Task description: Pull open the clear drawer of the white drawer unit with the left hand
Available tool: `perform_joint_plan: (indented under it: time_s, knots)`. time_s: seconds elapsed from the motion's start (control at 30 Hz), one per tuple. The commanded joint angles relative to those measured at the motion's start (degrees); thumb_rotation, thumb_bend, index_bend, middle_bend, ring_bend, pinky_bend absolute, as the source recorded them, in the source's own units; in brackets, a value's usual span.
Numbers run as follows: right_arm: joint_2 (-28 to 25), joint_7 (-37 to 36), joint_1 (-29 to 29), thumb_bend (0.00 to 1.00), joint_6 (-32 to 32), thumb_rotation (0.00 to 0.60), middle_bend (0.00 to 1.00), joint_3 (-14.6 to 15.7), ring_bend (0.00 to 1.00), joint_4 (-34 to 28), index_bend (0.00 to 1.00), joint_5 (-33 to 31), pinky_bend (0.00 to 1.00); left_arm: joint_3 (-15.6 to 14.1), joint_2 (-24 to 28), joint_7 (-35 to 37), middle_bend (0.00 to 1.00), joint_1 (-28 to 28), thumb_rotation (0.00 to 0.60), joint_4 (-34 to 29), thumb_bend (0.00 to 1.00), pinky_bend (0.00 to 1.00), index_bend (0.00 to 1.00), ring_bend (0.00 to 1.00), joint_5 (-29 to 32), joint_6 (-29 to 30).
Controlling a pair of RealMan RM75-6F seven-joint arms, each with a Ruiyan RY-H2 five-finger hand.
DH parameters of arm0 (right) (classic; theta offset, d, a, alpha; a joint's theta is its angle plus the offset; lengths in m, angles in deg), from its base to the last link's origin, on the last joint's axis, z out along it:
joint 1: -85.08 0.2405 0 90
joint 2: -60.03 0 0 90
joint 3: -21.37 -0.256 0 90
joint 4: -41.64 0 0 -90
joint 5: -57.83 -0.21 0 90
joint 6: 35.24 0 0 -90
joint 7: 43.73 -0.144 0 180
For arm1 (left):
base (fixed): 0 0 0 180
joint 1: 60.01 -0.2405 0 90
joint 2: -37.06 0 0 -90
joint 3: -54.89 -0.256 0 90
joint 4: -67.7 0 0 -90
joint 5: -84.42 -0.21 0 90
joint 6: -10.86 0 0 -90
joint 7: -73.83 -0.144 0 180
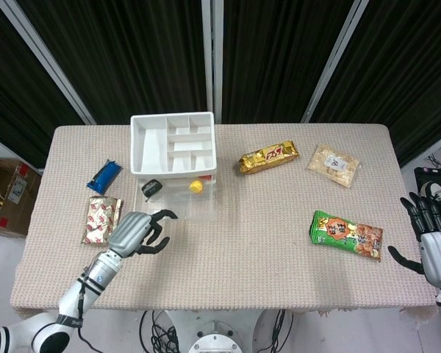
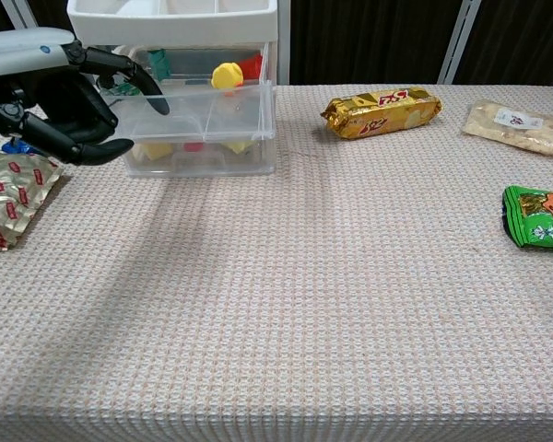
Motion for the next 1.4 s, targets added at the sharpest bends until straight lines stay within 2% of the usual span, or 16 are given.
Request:
perform_joint_plan:
  time_s: [0.03, 0.3, 0.5, 0.73, 0.87, 1.0, 1.1, 1.17, 1.27, 1.4]
  knots:
    - [0.0, -0.1, 0.0, 0.12, 0.1, 0.6, 0.01, 0.0, 0.0, 0.0, 0.0, 0.0, 0.0, -0.4, 0.1, -0.6, 0.87, 0.1, 0.6, -0.3, 0.39, 1.0, 0.31, 0.94, -0.2, 0.0]
    - [0.0, -0.3, 0.0, 0.12, 0.0, 0.6, 0.01, -0.1, 0.0, 0.2, 0.0, -0.1, 0.0, -1.3, 0.3, -1.9, 0.86, -0.1, 0.6, -1.7, 0.37, 1.0, 0.27, 0.94, -0.7, 1.0]
    - [0.0, -0.7, 0.0, 0.12, 0.0, 0.6, 0.01, -0.2, 0.0, 0.4, 0.0, -0.2, 0.0, -2.2, 0.5, -3.2, 0.85, -0.9, 0.6, -2.5, 0.34, 1.0, 0.17, 0.93, -1.7, 2.9]
    - [-0.2, -0.9, 0.1, 0.12, 0.2, 0.6, 0.01, -0.4, 0.0, 0.4, 0.0, -0.2, 0.0, -3.9, 1.9, -7.0, 0.85, -2.7, 0.6, -4.0, 0.31, 1.0, 0.16, 0.93, -4.2, 6.3]
    - [-0.3, -0.9, -0.1, 0.12, 0.5, 0.6, 0.01, -0.4, 0.0, 0.4, 0.0, -0.2, 0.0, -5.0, 4.9, -8.2, 0.84, -4.1, 0.6, -6.5, 0.31, 1.0, 0.16, 0.93, -5.9, 8.0]
    - [-0.5, -0.8, -0.1, 0.12, 0.7, 0.6, 0.01, -0.4, 0.0, 0.2, 0.0, 0.0, 0.0, -2.8, 7.9, -7.4, 0.84, -3.6, 0.6, -8.0, 0.27, 1.0, 0.2, 0.93, -5.9, 9.0]
    - [-0.9, -0.5, -0.2, 0.12, 1.3, 0.6, 0.01, -0.5, 0.0, -0.2, 0.0, 0.6, 0.0, 0.8, 9.1, -8.2, 0.85, -1.4, 0.6, -7.4, 0.26, 1.0, 0.25, 0.93, -3.1, 7.9]
    - [-1.3, -0.2, -0.3, 0.12, 2.1, 0.6, 0.01, -0.7, 0.0, -0.6, 0.0, 1.1, 0.0, 3.5, 9.1, -10.5, 0.85, 0.7, 0.6, -6.1, 0.26, 1.0, 0.29, 0.93, -0.1, 6.6]
    - [-2.1, 0.2, -0.8, 0.12, 3.5, 0.6, 0.01, -0.9, 0.0, -1.3, 0.0, 1.6, 0.0, 6.0, 7.9, -15.8, 0.86, 4.0, 0.6, -3.7, 0.27, 1.0, 0.31, 0.94, 4.7, 4.3]
    - [-2.7, 0.2, -1.3, 0.12, 4.5, 0.6, 0.01, -1.0, 0.0, -1.6, 0.0, 1.7, 0.0, 7.1, 5.1, -23.2, 0.86, 7.4, 0.6, -0.7, 0.29, 1.0, 0.36, 0.94, 10.1, 2.5]
